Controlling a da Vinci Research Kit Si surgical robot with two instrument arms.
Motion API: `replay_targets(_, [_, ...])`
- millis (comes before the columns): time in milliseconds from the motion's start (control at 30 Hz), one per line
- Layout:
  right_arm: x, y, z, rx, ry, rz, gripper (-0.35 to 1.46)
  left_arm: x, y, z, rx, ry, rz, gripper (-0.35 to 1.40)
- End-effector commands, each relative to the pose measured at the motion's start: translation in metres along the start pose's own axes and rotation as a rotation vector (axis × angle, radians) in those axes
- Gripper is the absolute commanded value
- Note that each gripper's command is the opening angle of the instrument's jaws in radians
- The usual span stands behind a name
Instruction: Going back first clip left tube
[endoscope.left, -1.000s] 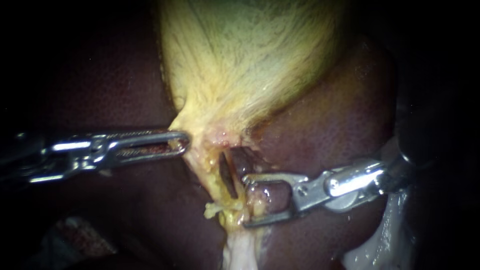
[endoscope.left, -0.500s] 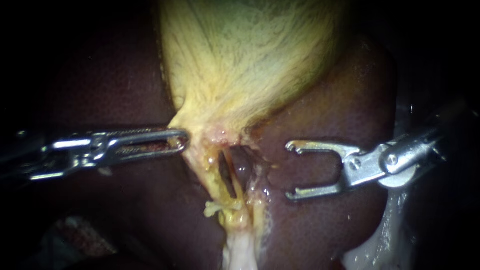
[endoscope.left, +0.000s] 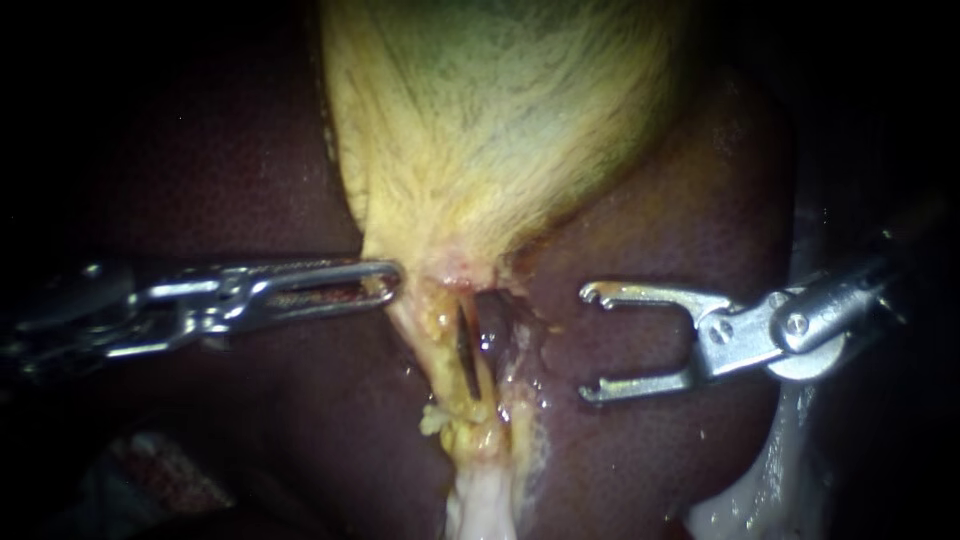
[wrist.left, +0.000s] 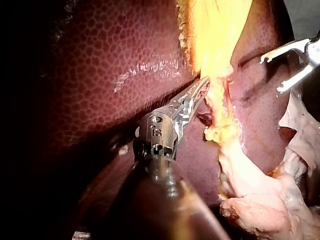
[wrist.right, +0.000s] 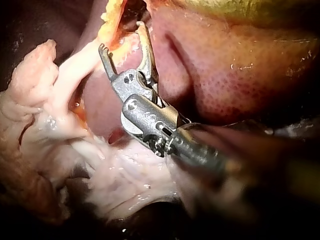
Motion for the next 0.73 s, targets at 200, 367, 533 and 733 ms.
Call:
replay_targets(200, [0.0000,0.0000,-0.0001,0.000,0.000,0.000,0.60,0.0009,-0.0008,0.0019,0.008,0.018,0.003,-0.35])
replay_targets(367, [0.0000,0.0000,-0.0001,0.000,0.000,-0.006,0.60,0.0010,-0.0008,0.0021,0.010,0.019,0.004,-0.35])
replay_targets(533, [0.0000,0.0000,-0.0001,0.000,0.000,-0.006,0.60,0.0010,-0.0008,0.0020,0.010,0.019,0.004,-0.35])
replay_targets(733, [0.0000,0.0000,-0.0002,0.003,0.001,-0.007,0.60,0.0010,-0.0006,0.0021,0.011,0.020,0.005,-0.35])
